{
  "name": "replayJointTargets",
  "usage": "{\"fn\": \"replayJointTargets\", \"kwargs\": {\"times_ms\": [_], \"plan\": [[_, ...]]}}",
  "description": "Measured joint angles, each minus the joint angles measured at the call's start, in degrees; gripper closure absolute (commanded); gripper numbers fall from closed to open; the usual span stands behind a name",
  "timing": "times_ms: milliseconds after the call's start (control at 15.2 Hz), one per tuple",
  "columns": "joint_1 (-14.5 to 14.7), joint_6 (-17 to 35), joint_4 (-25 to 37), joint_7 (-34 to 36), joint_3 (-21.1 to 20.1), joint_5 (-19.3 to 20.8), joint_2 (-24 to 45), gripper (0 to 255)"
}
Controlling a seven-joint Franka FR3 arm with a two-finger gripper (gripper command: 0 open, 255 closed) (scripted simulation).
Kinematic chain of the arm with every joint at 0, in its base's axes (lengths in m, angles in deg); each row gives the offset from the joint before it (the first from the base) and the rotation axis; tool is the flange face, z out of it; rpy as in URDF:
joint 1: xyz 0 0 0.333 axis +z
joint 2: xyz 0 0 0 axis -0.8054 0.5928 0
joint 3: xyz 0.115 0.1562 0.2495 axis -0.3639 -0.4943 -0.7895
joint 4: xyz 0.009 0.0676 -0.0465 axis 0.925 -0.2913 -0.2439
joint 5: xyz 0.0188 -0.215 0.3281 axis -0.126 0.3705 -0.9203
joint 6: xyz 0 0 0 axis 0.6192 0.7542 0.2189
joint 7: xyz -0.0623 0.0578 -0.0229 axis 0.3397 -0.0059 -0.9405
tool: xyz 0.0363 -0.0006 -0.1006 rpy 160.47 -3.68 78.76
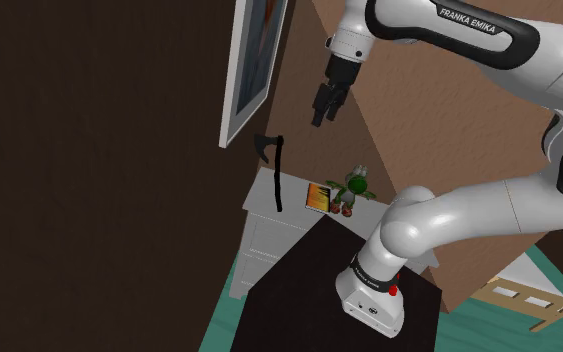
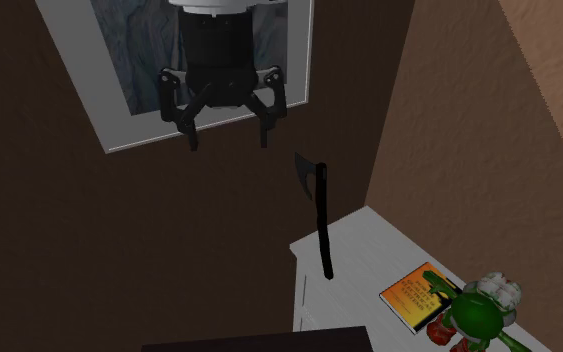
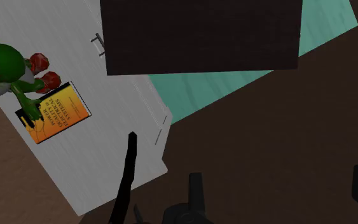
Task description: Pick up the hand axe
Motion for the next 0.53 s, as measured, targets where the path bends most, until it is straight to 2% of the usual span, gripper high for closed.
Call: {"fn": "replayJointTargets", "kwargs": {"times_ms": [264,528], "plan": [[-0.59,2.3,0.09,-1.0,1.0,1.01,3.2,0],[-1.7,6.88,0.67,-2.9,2.96,2.84,9.89,0]]}}
